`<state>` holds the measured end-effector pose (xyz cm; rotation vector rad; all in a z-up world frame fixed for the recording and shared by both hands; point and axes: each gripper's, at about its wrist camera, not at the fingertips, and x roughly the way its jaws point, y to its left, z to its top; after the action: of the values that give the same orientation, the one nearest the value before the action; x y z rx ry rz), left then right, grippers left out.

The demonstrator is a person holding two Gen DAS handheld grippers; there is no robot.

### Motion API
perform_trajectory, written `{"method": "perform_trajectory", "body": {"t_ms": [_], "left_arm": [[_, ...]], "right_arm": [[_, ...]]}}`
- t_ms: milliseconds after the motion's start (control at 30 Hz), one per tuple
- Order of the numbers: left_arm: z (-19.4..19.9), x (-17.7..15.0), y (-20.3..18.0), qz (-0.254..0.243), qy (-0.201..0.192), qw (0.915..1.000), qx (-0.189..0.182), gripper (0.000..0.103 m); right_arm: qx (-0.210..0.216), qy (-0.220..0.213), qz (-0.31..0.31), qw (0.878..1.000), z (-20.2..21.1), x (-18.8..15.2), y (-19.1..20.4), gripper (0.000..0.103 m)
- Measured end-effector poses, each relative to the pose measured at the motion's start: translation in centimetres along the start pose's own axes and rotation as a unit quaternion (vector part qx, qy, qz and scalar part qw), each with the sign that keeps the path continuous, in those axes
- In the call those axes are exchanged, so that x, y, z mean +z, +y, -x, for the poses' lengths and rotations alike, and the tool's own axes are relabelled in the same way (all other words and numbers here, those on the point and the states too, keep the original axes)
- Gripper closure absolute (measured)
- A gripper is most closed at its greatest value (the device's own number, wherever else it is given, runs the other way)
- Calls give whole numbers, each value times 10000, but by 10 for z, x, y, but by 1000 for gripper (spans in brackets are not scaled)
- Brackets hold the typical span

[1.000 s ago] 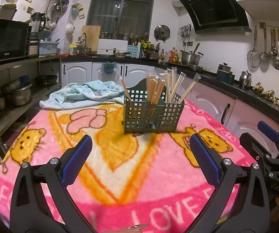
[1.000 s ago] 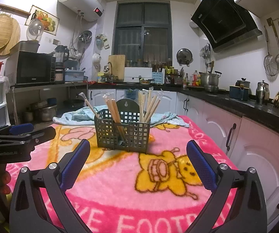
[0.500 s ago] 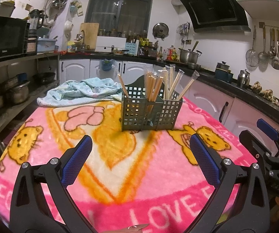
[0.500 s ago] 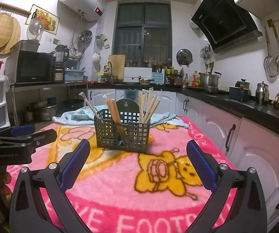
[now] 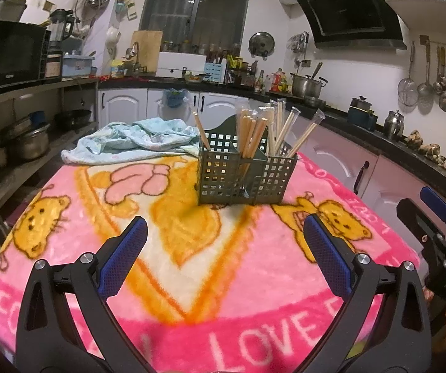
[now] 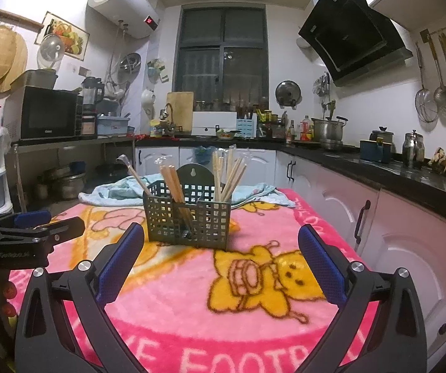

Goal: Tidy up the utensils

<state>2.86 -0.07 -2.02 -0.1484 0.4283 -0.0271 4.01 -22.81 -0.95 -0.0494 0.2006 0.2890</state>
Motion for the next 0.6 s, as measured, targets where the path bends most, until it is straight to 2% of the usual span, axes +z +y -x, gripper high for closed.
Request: {"method": "perform_trajectory", "body": {"t_ms": [133,200,267,300,333,400,433,500,567,600], "left_arm": [[-15,10,25,219,254,9994,49,11],[-41,22,54,222,658,9959,582,11],[-65,31,88,393,984,9900,930,11],[-86,35,110,415,1293,9808,1396,11],[-102,36,127,479,1448,9748,1627,11],[-130,36,159,620,1654,9667,1852,11],[-148,34,179,776,1779,9584,2092,11],[-175,28,210,1117,2011,9483,2187,11],[-191,21,228,1312,2057,9433,2253,11],[-200,15,233,1312,2220,9385,2295,10]], "right_arm": [[-197,326,-311,9988,-18,4,-23,6],[-458,714,-466,9953,-39,6,-43,6],[-841,1482,-667,9831,-80,6,-76,6],[-1062,1904,-757,9730,-102,3,-92,6],[-1270,2498,-834,9563,-133,-5,-114,6],[-1463,3028,-890,9375,-167,-18,-137,6],[-1607,3268,-805,9279,-190,-28,-149,6],[-1765,3461,-689,9189,-217,-41,-163,6],[-1819,3599,-779,9118,-238,-57,-177,6],[-1820,3705,-858,9068,-246,-65,-182,6]]}}
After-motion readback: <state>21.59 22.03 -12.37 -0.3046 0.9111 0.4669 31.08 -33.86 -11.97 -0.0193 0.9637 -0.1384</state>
